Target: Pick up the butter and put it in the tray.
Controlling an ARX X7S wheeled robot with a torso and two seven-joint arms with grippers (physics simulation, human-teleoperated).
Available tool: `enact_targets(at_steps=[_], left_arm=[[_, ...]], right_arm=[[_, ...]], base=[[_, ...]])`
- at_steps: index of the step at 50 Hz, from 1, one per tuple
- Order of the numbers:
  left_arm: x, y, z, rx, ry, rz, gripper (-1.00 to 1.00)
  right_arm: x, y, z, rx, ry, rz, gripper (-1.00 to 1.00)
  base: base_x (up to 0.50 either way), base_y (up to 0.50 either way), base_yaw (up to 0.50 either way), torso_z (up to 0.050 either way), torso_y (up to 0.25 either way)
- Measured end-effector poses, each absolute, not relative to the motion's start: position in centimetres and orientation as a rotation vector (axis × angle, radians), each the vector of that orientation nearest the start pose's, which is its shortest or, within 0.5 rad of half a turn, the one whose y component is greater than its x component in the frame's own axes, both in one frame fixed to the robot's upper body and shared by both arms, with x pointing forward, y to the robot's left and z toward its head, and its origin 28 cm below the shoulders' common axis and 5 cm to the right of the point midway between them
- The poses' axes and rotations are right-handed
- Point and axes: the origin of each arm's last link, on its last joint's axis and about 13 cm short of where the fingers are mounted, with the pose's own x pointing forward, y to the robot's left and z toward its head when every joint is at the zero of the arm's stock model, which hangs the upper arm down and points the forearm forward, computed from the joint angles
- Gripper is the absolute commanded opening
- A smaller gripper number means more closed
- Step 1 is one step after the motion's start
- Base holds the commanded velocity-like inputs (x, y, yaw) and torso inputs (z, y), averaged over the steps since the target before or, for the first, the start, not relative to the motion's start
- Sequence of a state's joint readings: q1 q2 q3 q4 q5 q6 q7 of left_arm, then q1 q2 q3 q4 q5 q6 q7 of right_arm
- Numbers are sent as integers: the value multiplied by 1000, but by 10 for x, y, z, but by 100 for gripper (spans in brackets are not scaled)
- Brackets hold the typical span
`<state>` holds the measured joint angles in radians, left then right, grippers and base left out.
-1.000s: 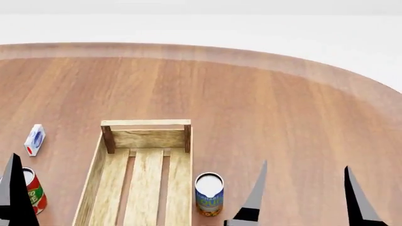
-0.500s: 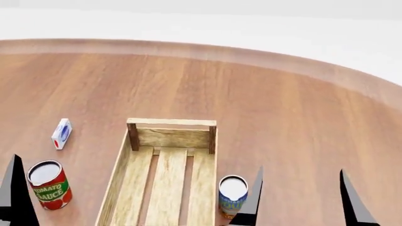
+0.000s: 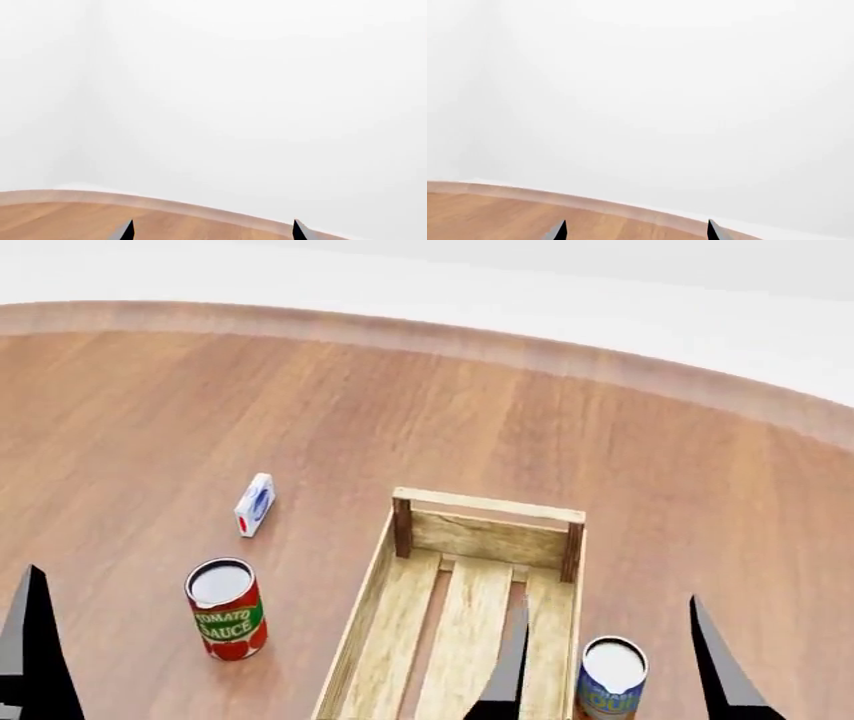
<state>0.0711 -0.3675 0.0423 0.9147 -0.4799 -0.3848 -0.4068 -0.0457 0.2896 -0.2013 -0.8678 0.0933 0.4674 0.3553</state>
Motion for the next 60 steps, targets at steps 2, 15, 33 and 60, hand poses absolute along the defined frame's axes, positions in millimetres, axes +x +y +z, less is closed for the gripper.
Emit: enact_targets(at_steps=[2, 15, 33, 60], left_arm=[[155, 218, 159, -129, -347, -15, 100], [155, 218, 160, -137, -344, -21, 100], [153, 218, 162, -145, -348, -26, 100], [147, 217, 166, -151, -356, -35, 100]], right_arm=[[164, -94, 142, -108, -327, -36, 100], [162, -93, 139, -115, -321, 12, 100], [141, -104, 147, -115, -266, 194, 100], [113, -109, 156, -213, -139, 634, 100]], base=[[0, 0, 500, 0, 0], [0, 0, 58, 0, 0], [0, 0, 0, 0, 0], [0, 0, 0, 0, 0]])
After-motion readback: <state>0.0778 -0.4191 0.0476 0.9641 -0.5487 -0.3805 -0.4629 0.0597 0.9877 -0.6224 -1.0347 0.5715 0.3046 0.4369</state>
